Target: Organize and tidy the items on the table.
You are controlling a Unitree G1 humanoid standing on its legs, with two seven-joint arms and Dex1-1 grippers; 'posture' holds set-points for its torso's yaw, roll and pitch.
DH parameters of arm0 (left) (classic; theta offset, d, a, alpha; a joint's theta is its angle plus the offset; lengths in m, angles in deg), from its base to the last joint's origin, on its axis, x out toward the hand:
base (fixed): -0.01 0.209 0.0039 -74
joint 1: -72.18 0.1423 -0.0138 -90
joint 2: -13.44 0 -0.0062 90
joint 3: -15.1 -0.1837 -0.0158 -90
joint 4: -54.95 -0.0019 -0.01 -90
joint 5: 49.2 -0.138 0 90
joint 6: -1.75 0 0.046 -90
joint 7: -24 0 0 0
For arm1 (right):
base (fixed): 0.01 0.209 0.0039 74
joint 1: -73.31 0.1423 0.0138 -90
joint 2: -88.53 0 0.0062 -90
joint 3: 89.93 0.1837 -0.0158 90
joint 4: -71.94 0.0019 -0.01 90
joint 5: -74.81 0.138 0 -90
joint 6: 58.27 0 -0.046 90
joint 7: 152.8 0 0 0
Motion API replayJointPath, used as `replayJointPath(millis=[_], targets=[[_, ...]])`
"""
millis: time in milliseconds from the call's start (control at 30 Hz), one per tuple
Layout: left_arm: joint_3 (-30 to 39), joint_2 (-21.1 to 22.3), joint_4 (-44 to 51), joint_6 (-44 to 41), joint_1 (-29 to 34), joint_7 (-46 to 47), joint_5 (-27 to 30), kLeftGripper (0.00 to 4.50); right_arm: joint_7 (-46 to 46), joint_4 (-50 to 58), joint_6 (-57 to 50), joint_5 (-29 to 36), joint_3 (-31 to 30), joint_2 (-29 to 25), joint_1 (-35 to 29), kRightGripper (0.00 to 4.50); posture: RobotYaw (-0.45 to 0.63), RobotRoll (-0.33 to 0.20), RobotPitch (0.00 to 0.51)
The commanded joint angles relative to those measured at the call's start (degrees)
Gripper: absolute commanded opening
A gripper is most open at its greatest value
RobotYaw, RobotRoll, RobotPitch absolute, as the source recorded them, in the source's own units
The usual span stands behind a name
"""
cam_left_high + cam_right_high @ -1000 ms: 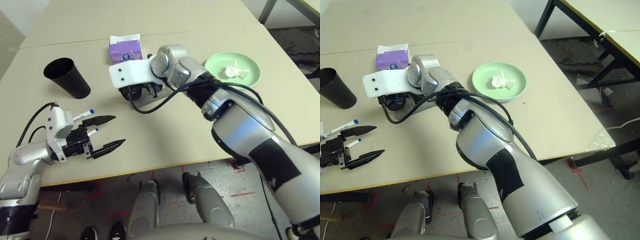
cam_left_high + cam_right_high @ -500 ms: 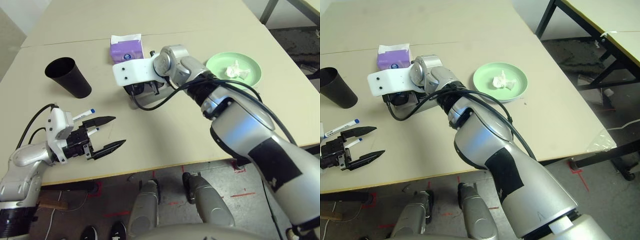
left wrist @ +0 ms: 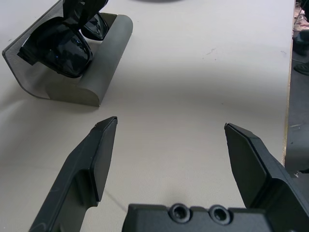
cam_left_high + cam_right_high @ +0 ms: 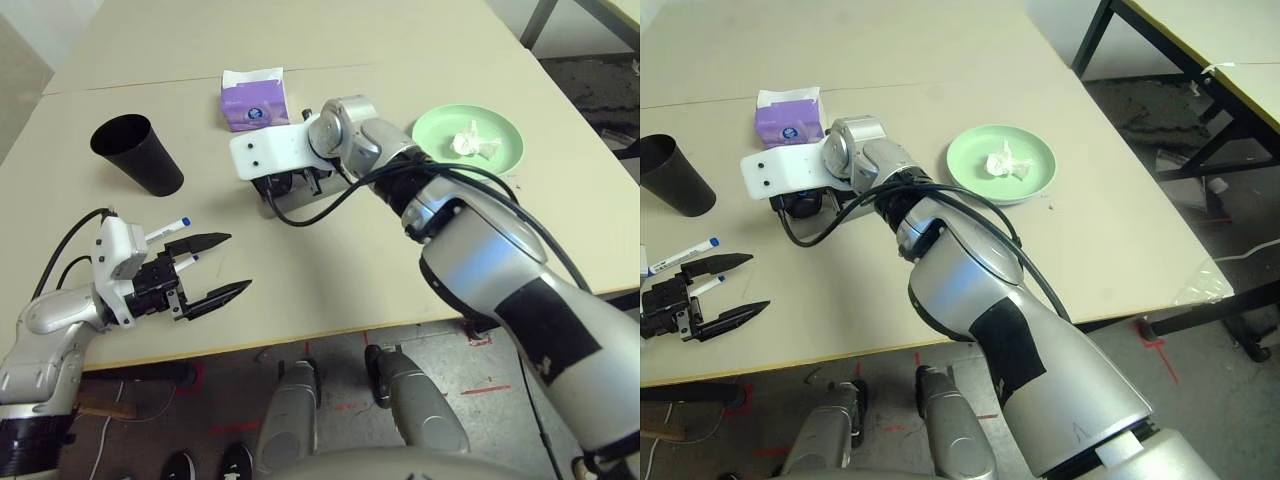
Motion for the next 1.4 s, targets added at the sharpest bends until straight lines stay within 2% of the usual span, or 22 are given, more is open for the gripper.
replayJointPath(millis=[33,100,200,433,1033,1400], targets=[[1.6,-0.4,1.1,-1.3,1.2,2.1,-0.2,4.50,0.4,-0.2,0.0,-0.6,0.2,1.1,-1.1,0.16,-0.03,0.000,0.223],[3.0,-0.3,0.5,-1.3,2.3,3.8,-1.1,4.50,0.5,-0.1,0.0,-0.6,0.3,1.1,-1.3,0.16,-0.03,0.000,0.223],[6.7,-0.9,1.2,-2.6,5.0,5.5,0.8,4.50,0.6,-0.2,0.1,-0.6,0.4,1.1,-1.3,0.16,-0.02,0.000,0.224],[8.3,-1.9,3.9,-3.0,8.5,6.3,1.1,4.50,0.3,-0.5,0.2,-1.0,0.5,1.4,-1.3,0.16,0.00,0.000,0.224],[7.8,-3.1,4.7,-2.8,8.3,6.8,1.7,4.50,0.1,-1.7,-1.6,-4.6,-0.8,0.2,-2.1,0.13,-0.01,0.000,0.216],[7.1,-3.4,4.1,-2.6,7.8,6.4,1.2,4.50,3.6,-1.3,-3.3,-4.6,0.2,0.3,-2.4,0.13,-0.01,0.000,0.218]])
